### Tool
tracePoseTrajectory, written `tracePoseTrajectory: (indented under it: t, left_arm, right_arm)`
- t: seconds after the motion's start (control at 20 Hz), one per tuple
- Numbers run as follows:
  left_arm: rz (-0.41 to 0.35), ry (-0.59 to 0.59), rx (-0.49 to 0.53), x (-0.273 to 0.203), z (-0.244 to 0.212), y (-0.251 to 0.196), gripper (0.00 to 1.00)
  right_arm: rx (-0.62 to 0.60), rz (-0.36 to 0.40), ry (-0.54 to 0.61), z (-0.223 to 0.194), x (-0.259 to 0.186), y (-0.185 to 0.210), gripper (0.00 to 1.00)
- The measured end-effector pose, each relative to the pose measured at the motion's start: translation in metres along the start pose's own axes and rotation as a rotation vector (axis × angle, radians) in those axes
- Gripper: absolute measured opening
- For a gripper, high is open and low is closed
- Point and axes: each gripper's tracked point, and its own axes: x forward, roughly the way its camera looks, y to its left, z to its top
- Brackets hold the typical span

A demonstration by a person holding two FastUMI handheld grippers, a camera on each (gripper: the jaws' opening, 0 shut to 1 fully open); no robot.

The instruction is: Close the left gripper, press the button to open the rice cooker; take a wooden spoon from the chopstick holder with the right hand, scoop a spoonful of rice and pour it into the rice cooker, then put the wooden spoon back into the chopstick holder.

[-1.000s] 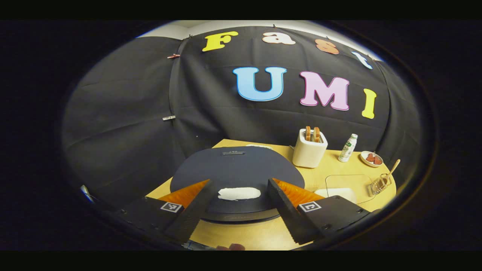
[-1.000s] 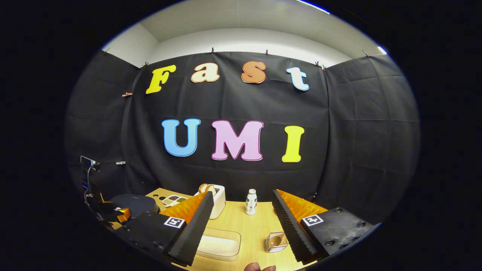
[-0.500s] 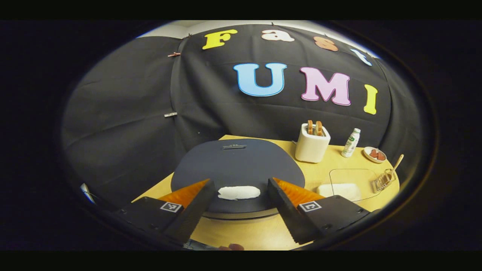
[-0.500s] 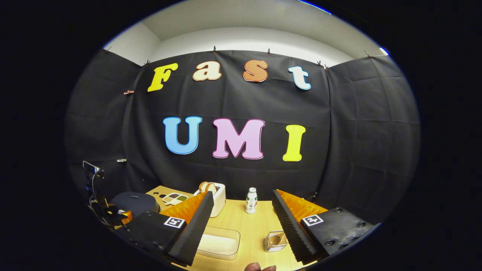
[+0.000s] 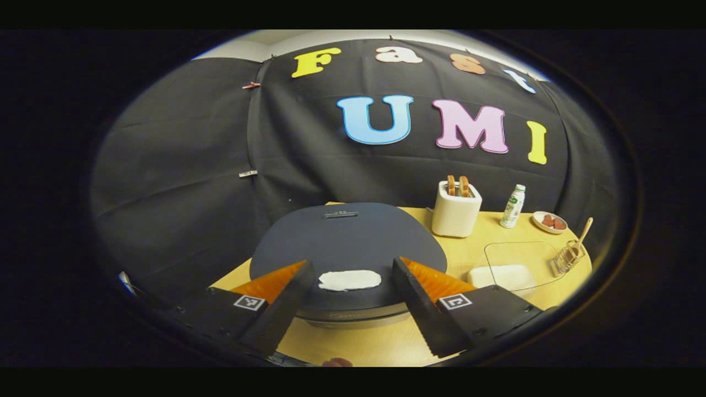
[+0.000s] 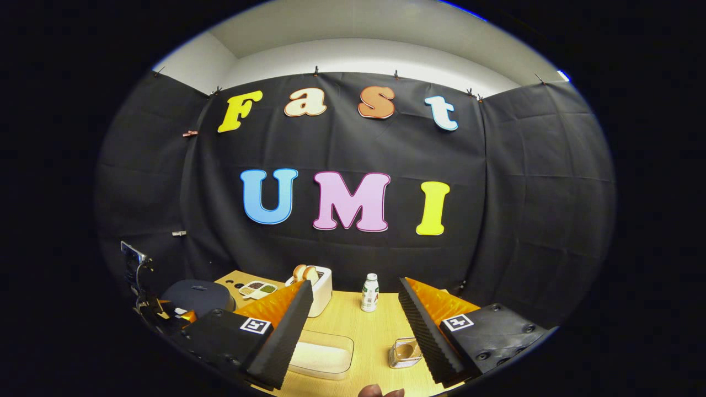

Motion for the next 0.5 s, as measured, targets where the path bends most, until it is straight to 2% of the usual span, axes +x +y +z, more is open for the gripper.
tracePoseTrajectory:
  t: [0.45, 0.5]
  left_arm:
    - [-0.034, -0.021, -0.014, 0.0, 0.012, 0.003, 0.98]
    - [-0.038, -0.027, -0.017, -0.002, 0.018, 0.003, 0.95]
  right_arm:
    - [0.016, -0.016, 0.024, -0.005, -0.003, -0.006, 0.97]
    - [0.018, -0.022, 0.021, -0.003, -0.002, -0.008, 0.96]
